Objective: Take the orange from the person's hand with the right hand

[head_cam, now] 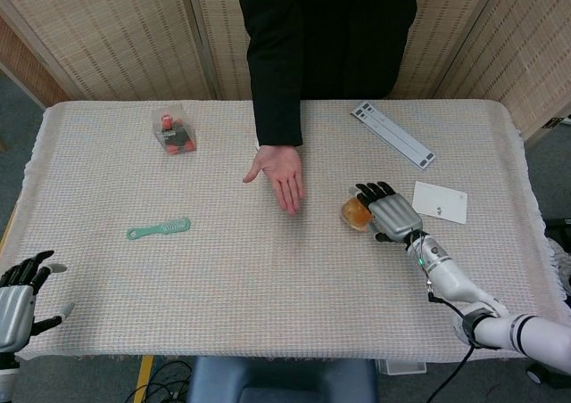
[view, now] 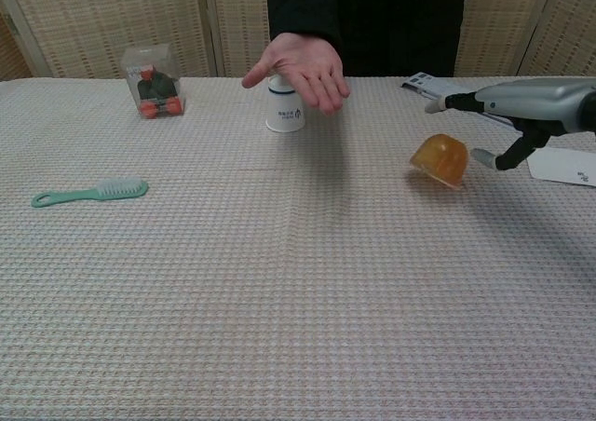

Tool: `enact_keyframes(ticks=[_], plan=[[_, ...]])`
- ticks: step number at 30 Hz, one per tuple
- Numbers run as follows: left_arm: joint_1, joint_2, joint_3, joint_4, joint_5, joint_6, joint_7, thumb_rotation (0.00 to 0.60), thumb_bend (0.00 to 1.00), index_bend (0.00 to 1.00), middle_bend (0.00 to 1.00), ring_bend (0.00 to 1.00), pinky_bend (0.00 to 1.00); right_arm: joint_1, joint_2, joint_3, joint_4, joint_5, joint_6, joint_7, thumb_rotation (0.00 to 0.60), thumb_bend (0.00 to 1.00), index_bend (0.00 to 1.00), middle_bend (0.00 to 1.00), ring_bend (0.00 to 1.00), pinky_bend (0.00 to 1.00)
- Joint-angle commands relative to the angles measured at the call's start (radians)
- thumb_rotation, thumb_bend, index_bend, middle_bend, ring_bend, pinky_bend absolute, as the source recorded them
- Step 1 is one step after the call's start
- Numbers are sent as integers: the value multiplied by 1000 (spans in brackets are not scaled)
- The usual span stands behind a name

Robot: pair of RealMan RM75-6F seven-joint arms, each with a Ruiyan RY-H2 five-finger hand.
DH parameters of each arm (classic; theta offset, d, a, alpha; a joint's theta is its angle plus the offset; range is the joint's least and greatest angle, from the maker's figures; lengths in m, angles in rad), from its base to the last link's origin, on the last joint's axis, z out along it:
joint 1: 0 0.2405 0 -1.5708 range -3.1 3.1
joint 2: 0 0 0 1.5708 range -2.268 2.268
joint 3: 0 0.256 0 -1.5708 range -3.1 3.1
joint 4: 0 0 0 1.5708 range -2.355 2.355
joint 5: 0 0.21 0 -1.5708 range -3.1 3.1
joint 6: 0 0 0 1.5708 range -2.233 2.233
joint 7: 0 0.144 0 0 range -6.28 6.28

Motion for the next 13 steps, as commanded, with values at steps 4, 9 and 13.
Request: enact_keyframes(ticks=[4,9,13], plan=[[-8,-2,-4,3,1,-6,-1,600,220,357,195,201,239,-109,157,5,-186,-17,177,-20,600,554,0,0,0,12],[-10,-3,-6,1,4,-2,4,600,220,358,195,201,240,-242,275,-25,-318,-73,372,-43,600,548,0,15,0,12],[-12,-7,-6,1,6,-1,9,600,220,358,195,201,239,-353,319,-58,-368,-113,512,-35,600,490,0,24,0,12]])
